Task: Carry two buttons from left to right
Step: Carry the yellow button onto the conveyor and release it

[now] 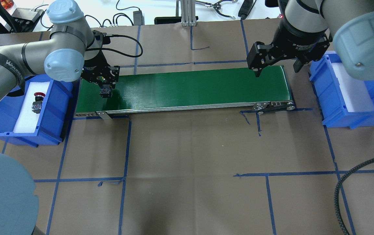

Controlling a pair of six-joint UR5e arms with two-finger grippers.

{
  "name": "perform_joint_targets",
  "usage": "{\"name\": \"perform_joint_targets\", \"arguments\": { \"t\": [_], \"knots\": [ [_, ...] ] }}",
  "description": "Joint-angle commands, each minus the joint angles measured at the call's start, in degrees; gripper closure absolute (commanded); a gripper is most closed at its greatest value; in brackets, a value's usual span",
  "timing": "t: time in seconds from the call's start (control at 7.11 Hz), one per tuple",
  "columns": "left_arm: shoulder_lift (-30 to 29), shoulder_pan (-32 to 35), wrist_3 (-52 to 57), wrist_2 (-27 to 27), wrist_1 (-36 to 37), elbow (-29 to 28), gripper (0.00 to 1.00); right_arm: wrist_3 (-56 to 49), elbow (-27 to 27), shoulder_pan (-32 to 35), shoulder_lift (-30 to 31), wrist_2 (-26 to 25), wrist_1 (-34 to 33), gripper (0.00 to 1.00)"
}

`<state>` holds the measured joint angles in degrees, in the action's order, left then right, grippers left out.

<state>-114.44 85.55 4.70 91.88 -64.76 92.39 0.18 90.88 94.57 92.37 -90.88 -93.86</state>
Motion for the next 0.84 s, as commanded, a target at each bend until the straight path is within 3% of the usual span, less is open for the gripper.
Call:
{"name": "perform_joint_targets", "arguments": {
  "t": [0.0,0.14,0.28,0.7],
  "knots": [
    [-0.78,0.05,-0.04,-0.21,0.16,-0.11,0.65,-0.09,0.0,0.0,0.0,0.0,0.0,0.0],
    [-0.79,0.05,-0.12,-0.3,0.16,-0.37,0.17,0.0,0.0,0.0,0.0,0.09,0.0,0.0],
    [-0.53,0.05,-0.12,-0.3,0.07,-1.24,0.04,0.0,0.0,0.0,0.0,0.09,0.0,0.0],
    [2.45,-0.38,-0.04,-0.21,-0.89,-2.56,0.0,0.0,0.0,0.0,0.0,0.09,-0.09,0.0]
  ]
}}
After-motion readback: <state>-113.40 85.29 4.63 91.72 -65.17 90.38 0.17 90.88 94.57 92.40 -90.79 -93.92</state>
